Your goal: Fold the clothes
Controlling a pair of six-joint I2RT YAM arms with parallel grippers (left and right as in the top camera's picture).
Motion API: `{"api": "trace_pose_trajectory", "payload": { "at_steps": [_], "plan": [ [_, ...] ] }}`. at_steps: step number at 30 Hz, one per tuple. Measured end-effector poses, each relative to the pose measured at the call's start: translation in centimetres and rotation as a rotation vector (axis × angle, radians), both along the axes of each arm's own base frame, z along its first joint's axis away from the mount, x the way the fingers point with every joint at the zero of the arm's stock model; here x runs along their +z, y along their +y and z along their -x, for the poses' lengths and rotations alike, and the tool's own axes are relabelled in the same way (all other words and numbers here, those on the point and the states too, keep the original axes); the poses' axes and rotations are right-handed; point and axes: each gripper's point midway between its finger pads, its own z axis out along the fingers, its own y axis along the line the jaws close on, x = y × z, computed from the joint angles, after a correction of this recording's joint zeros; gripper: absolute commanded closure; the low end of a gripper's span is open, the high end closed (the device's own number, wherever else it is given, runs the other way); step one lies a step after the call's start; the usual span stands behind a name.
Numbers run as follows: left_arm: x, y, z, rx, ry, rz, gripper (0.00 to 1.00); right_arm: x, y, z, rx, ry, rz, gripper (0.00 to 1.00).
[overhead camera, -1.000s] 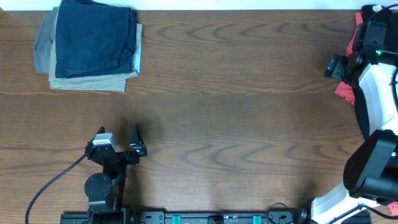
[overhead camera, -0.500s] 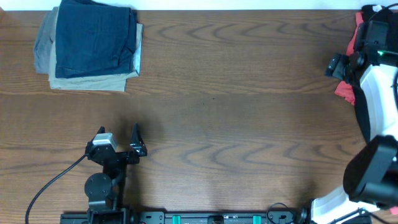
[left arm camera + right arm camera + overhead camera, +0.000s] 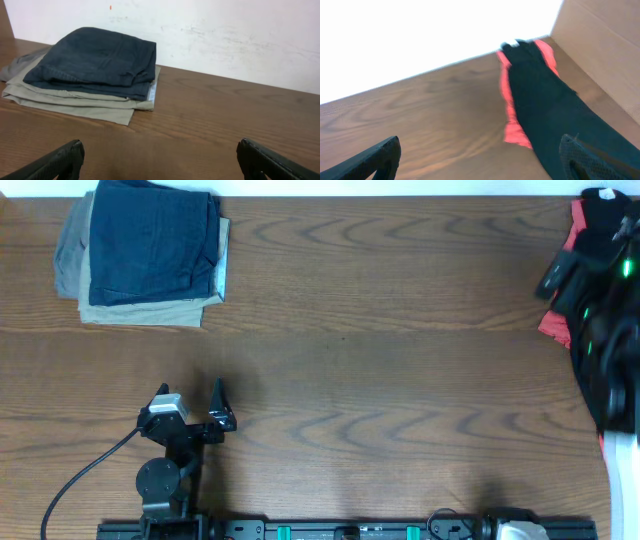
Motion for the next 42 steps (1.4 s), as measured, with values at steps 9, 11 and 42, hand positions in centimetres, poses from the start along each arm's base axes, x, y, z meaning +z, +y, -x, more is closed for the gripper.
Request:
{"api": "trace_pose_trajectory", "payload": {
  "at_steps": [9, 11, 42],
  "plan": [
    [0.0, 0.1, 0.0, 0.007, 0.000, -0.001, 0.02, -2.7, 3.5, 7.2, 0.138, -0.060, -0.005, 0.01],
    [0.0, 0.1, 0.0, 0.007, 0.001, -0.001, 0.02, -4.4, 3.4, 8.7, 0.143, -0.067, -0.008, 0.01],
    [0.0, 0.1, 0.0, 0.007, 0.000, -0.003, 0.02, -18.8, 7.2, 8.2, 0.405, -0.479, -0.023, 0.01]
  ]
}}
